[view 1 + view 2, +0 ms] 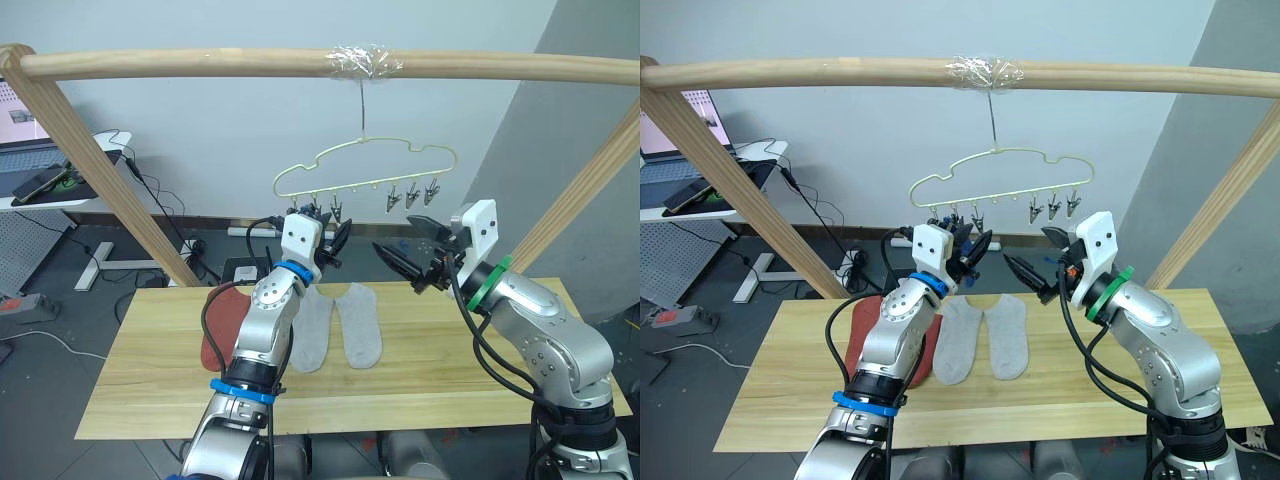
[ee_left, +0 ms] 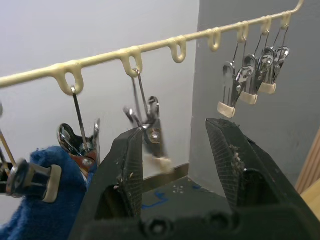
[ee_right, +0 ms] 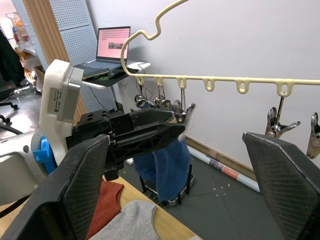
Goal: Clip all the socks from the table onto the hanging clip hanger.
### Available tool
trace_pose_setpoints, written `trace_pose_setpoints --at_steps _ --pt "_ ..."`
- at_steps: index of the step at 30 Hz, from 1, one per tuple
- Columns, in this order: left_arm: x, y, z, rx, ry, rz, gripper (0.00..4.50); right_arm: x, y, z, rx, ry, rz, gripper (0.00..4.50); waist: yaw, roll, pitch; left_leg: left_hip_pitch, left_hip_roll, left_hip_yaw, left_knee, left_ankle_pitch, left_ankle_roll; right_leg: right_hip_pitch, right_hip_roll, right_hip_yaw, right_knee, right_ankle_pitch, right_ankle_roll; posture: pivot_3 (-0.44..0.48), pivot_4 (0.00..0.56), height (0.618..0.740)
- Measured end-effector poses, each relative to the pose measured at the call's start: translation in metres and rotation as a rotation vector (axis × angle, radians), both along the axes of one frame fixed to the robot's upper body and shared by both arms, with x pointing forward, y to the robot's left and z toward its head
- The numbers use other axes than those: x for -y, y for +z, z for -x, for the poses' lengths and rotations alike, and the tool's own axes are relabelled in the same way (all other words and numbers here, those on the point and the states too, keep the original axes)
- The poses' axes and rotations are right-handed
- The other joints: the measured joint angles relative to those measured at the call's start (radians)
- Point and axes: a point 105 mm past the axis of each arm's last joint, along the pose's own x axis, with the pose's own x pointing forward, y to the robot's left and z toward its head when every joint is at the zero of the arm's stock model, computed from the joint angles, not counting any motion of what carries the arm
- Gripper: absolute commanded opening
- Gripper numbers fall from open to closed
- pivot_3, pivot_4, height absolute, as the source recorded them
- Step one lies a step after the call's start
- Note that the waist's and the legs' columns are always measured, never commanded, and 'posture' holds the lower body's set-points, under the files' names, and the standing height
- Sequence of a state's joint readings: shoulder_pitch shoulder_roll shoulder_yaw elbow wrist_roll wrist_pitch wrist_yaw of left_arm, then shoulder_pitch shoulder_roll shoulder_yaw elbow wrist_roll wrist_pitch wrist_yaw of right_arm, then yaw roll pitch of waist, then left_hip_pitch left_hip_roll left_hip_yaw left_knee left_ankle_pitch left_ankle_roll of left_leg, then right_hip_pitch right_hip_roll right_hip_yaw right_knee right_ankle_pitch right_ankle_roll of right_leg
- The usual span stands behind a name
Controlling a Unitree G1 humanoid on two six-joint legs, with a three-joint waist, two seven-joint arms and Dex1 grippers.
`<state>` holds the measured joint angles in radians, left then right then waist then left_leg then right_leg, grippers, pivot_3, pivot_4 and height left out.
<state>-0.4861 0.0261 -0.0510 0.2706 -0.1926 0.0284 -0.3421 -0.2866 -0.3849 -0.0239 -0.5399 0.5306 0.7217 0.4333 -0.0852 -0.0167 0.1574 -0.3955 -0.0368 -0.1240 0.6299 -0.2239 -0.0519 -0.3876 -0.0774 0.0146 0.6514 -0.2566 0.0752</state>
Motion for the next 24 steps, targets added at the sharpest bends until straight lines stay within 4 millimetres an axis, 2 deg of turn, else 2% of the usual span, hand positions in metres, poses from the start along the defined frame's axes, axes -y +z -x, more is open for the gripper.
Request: trace_pose_setpoints --at_steps 24 --pt "-0.0072 -0.0088 -0.0025 -0.024 0.031 0.005 2.19 0.0044 0.0006 -0.0021 -0.005 -0.029 -0.005 4.5 -0.002 0.0 0.0 0.0 0.0 0.0 0.0 0.0 0.0 0.0 0.0 0.0 0.001 0.0 0.0 -0.173 0.122 0.74"
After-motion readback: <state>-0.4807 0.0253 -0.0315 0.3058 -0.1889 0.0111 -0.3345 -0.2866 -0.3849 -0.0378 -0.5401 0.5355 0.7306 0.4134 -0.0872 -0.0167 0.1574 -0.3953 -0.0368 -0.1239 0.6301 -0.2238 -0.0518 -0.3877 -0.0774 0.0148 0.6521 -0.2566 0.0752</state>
